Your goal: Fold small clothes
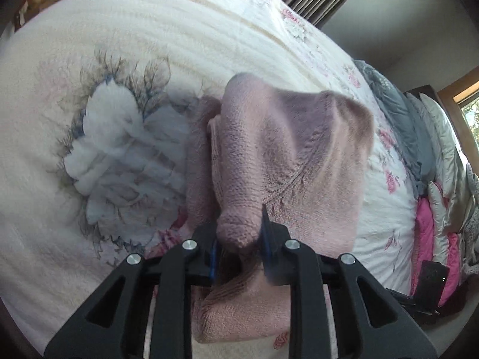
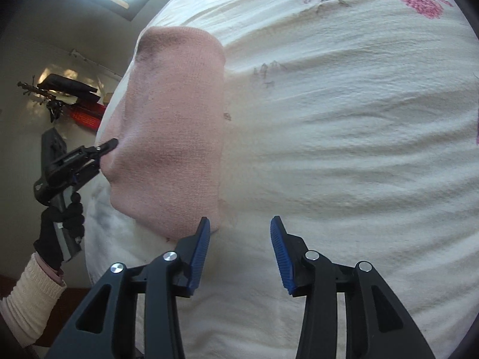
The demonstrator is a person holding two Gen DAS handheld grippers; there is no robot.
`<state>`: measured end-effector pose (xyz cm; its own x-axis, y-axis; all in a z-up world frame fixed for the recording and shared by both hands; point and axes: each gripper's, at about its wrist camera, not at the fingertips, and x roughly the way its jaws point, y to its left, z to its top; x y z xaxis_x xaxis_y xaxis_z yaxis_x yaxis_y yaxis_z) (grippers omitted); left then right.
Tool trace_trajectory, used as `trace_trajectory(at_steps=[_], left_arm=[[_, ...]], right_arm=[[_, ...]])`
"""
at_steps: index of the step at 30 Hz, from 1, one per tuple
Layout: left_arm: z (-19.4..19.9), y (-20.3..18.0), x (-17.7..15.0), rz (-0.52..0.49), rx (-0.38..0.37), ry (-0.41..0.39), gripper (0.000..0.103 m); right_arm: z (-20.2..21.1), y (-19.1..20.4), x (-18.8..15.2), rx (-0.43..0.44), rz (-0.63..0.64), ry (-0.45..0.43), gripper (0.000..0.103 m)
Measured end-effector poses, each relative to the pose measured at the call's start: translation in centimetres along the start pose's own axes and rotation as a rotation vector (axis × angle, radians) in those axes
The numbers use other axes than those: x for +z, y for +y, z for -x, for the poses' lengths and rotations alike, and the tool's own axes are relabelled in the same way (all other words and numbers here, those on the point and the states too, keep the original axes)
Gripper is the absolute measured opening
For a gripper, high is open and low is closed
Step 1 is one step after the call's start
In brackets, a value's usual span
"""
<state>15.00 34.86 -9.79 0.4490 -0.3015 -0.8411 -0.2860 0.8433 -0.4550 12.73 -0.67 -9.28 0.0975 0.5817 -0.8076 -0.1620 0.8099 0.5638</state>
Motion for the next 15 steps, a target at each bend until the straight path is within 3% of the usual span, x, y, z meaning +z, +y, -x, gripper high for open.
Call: trace_trajectory(at_steps=[3,7,10,15], left_arm=[[0.5,0.6,-0.1,0.039,-0.033,-0.004,0.027],[3.1,0.5,-1.3,0.031,-0.036,0.003,0.046],[4.1,0.6,-3.4,0.020,-0.053,0.031,0.050],[2.6,1.4,-6.6,-0.004,-0.007,0.109,0.054]], right_arm=[[-1.2,1.4,0.4,0.030,0.003,0.014,0.045],[-2.5,3.1,0.8,0.105,0.003,0.032,0.058],[-3.4,3.9,0.9,0.134,-0.006,0.040,0.071],[-6.9,3.2,0.6,0.169,-0.086,0.124,0.073]])
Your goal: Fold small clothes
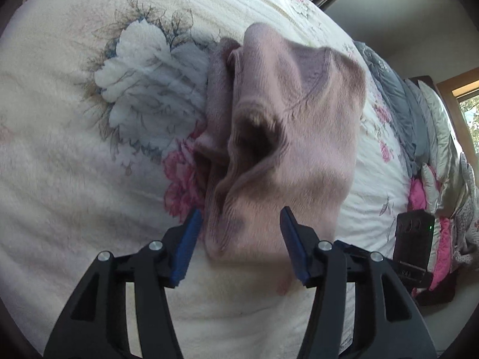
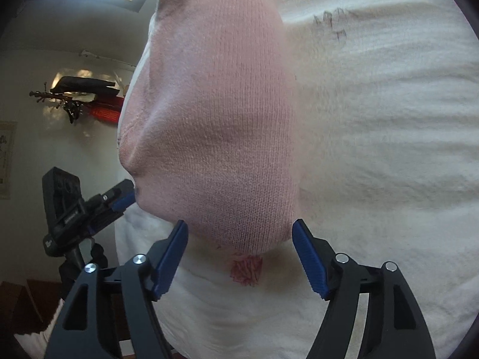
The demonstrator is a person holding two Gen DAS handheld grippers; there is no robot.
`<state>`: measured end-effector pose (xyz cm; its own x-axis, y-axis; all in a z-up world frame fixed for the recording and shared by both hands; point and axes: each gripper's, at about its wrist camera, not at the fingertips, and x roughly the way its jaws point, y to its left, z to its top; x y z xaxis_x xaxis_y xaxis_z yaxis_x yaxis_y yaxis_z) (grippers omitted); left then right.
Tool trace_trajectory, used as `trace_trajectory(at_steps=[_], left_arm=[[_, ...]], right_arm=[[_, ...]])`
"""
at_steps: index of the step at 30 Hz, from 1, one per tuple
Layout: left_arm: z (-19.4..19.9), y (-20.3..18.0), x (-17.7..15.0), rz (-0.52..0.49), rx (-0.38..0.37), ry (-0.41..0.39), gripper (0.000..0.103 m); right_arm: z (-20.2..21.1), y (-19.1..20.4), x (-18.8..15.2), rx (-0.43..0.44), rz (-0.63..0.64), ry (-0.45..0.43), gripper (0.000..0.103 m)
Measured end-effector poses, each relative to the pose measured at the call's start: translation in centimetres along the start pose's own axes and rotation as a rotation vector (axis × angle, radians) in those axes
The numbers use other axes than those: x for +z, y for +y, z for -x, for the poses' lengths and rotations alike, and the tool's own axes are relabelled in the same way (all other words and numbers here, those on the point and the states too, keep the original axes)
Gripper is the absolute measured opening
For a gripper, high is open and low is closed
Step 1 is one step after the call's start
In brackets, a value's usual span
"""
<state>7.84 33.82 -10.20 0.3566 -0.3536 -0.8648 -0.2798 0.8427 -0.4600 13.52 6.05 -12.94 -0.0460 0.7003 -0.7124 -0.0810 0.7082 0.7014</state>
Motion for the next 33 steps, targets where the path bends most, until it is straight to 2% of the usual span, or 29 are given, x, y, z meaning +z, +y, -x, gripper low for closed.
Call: trace_trajectory(at_steps=[1,2,4,5,7,10,13,15,17,19,20,22,24,25,27,29,31,33], left_arm=[[-0.5,0.3,-0.4,0.009,-0.001,0.010,0.050],[-0.9,0.6,-0.7,0.023,-0.017,0.012,0.038],[-1.2,0.9,-1.3,0.045,-0.027,0.001,0.030],[-1.1,1.0,-1.5,0.048,-0.047,-0.005,0.022],[-0.8,0.7,-2.1,0.041,-0.067,-0.014,0.020],[-1.2,0.2,-3.1,0.019,-0.061,0.004,0.019],[-2.7,0.3,-3.8,0.010,-0.027,0.051,0.020],[-3.3,0.8,-3.9,0.026,-0.040,0.088,0.022],[-2.5,1.0,-3.5,0.040,-0.067,0.081,0.026],[-0.8,1.4,-3.0,0.046,-0.078,0.044,0.031],[0.1,1.6,-2.7,0.051,-0.083,0.021,0.034],[2.0,1.9,-1.5,0.058,-0.088,-0.036,0.035],[3.1,1.7,0.2,0.051,-0.075,-0.095,0.041],[3.3,1.4,1.4,0.046,-0.064,-0.115,0.045],[3.1,0.7,3.9,0.036,-0.066,-0.134,0.046],[2.2,-0.1,6.3,0.020,-0.039,-0.135,0.051],[0.8,-0.9,8.1,0.002,-0.016,-0.109,0.051],[-0.1,-1.5,8.9,-0.014,-0.025,-0.087,0.050]], right_arm=[[-0.6,-0.3,0.0,-0.008,-0.010,0.016,0.072],[-1.1,-0.5,0.0,-0.024,-0.009,0.027,0.070],[-1.3,-0.3,0.1,-0.055,0.019,0.028,0.049],[-1.0,-0.3,0.2,-0.077,0.026,0.028,0.044],[-0.1,-0.7,0.4,-0.090,0.019,0.018,0.027],[1.1,-2.0,0.9,-0.125,-0.027,-0.010,0.012],[0.9,-2.6,1.4,-0.179,-0.042,-0.001,0.012],[0.8,-2.1,1.4,-0.189,-0.025,-0.002,0.014],[1.1,-1.5,1.2,-0.208,-0.004,-0.013,0.017],[1.7,-0.8,1.1,-0.209,0.017,-0.039,0.039],[1.9,-0.5,0.9,-0.205,0.029,-0.049,0.041],[2.4,0.0,0.7,-0.214,0.058,-0.058,0.042],[2.6,0.5,0.6,-0.231,0.083,-0.066,0.042],[3.0,0.5,0.5,-0.233,0.089,-0.069,0.042],[2.9,0.9,0.4,-0.236,0.098,-0.078,0.043],[2.6,1.5,0.3,-0.244,0.109,-0.083,0.044],[2.7,1.2,-0.3,-0.254,0.116,-0.073,0.044],[2.7,0.9,-0.4,-0.269,0.127,-0.061,0.044]])
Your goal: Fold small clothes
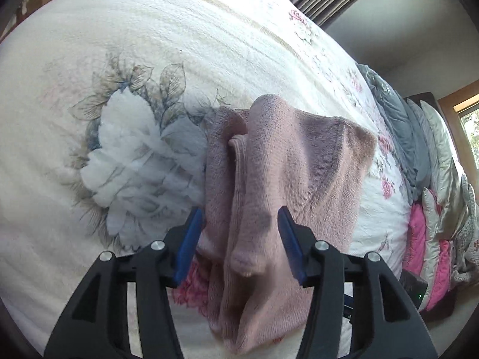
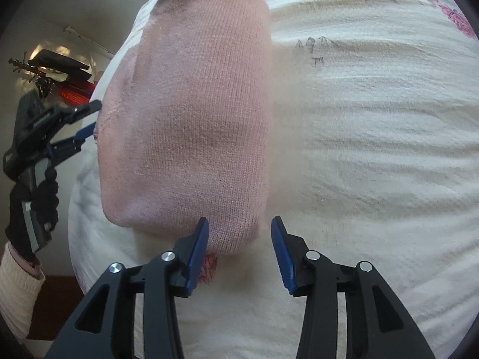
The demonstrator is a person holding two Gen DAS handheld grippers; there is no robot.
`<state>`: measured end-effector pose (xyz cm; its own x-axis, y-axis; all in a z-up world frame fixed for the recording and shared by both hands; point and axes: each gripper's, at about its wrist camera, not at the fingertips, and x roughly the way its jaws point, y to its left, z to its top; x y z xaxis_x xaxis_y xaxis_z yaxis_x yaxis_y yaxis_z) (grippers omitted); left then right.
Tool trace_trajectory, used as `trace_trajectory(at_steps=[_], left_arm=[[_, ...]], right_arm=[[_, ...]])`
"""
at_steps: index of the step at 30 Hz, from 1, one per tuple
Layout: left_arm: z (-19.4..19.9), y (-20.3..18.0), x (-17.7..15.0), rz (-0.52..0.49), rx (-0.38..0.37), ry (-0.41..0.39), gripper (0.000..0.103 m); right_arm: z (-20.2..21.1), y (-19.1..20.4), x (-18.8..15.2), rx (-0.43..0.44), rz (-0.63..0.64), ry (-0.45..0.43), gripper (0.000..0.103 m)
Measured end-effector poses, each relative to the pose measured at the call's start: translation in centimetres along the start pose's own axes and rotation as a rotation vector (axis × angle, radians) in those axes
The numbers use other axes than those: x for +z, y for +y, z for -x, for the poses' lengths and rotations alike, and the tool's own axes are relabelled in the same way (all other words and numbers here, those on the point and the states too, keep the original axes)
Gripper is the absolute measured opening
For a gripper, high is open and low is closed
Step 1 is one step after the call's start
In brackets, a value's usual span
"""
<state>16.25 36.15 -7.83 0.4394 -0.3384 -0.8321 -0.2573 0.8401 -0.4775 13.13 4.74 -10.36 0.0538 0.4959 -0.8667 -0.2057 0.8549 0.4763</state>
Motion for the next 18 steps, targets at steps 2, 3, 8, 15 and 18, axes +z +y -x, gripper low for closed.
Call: trace_trajectory(at_steps=[2,3,8,15,18], left_arm=[[-0.8,-0.5,0.2,-0.028,0.016,0.015,0.036],[-1.1,-0.2,0.2,-0.033,0.017,0.021,0.029],[-1.4,3.3,-1.2,0.077,-0.032,0.020,0.018],[-0.4,3.8,-1.6,0.105,-0.101,0.058,0.047],[-0.6,3.6,-1.5,0.096,-0.112,0.068,0.062]], right_arm=[[0.1,-0.5,-0.2,-0.012,0.006,0.005,0.044],[0.2,-0.7,-0.1,-0.013,0.003,0.005,0.044],[0.3,-1.3,-0.1,-0.013,-0.023,-0.008,0.044],[0.2,-0.4,1.1,0.028,-0.015,-0.027,0.056],[0.4,-0.4,2.1,0.065,-0.017,-0.048,0.065]])
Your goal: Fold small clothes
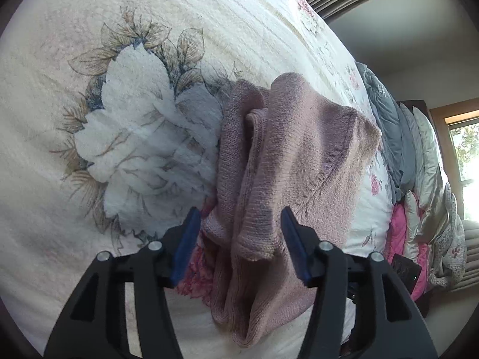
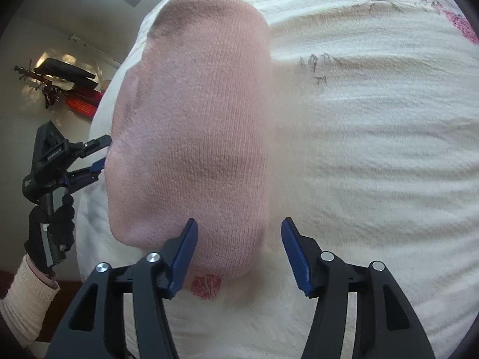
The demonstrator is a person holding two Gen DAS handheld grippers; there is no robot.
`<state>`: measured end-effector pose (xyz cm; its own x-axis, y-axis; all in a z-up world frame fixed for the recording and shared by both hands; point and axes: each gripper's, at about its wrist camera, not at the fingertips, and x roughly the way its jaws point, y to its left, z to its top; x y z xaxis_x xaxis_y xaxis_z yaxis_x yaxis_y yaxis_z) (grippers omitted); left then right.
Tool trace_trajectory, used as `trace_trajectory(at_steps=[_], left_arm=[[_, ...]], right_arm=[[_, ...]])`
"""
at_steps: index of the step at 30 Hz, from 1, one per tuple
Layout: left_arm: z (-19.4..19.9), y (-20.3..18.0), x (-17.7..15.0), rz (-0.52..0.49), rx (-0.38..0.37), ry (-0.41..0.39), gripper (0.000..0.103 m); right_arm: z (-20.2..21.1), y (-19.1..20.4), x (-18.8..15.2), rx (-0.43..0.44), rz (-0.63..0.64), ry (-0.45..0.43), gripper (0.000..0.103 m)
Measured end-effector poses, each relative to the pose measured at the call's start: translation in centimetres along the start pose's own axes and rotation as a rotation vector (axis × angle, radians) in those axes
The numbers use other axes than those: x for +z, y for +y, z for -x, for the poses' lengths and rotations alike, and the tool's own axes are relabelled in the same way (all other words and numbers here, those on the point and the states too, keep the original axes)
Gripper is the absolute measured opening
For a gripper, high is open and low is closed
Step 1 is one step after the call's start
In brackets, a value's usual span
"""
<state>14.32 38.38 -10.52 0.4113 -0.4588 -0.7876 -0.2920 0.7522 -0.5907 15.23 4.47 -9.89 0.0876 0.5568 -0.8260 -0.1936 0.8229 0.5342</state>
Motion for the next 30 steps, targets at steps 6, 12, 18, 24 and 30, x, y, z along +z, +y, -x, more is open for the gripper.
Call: trace_trajectory(at_steps=[6,12,18,24,30], left_arm=[[-3.3,-0.6,0.2,-0.044,0.004,0.079,0.067],[-5.4,0.4,1.4,0.011,-0.096,0.086,0.074],[-6.4,0.5,1.5,0.021,-0.185,0.085,0.063],[-5.3,1.2,0.2,0.025,-0.229,0.032,0.039],[-3.4,-0.7,-1.7,0.004,-0.305,-0.001,0.035]], right_arm=[[-0.4,-0.9,2.5,0.071,-0.013,-0.011,0.073],[-2.3,-2.6,4.4,0.180,-0.066,0.002,0.076],[-5.6,-4.6,5.5,0.333,-0.195,0.046,0.093],[-6.4,-5.0,5.2,0.402,-0.228,0.036,0.079],[-2.5,-5.7,4.3,0.474,-0.196,0.012,0.050]])
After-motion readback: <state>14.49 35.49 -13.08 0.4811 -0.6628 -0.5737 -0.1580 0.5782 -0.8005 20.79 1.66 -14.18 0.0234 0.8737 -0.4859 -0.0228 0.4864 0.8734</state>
